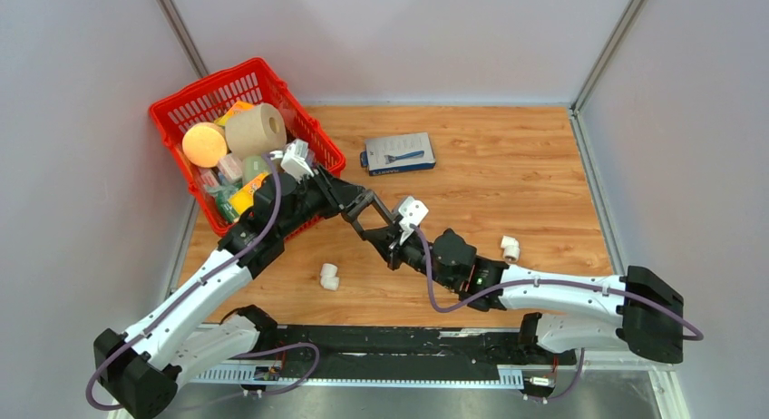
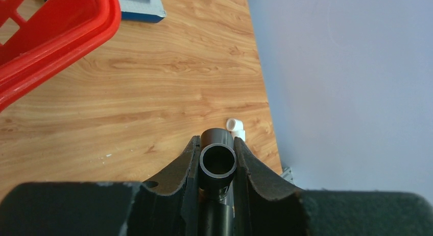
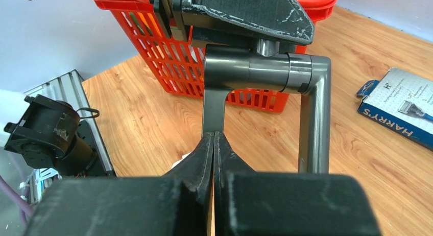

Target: Install the water faucets

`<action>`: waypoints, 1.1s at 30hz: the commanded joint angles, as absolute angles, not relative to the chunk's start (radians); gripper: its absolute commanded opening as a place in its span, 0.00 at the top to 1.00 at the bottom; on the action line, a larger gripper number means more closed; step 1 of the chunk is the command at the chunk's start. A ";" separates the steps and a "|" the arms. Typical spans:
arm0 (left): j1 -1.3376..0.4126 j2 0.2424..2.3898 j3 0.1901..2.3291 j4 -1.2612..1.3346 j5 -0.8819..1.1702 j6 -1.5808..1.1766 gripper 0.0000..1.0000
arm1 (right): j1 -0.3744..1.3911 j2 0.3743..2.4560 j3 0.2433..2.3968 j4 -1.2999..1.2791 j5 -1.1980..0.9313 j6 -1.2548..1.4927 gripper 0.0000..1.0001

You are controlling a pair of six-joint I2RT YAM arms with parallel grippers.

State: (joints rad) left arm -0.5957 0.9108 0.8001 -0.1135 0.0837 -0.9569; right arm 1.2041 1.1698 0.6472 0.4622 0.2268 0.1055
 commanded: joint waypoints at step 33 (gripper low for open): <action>-0.601 0.856 0.890 -0.235 -0.089 -1.178 1.00 | 1.479 1.485 0.807 0.805 0.942 -0.748 0.38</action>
State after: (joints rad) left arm -0.5968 0.8726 0.8391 -0.2817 -0.0734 -1.1263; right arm 1.4639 1.4326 0.7639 0.5716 0.7639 -0.5484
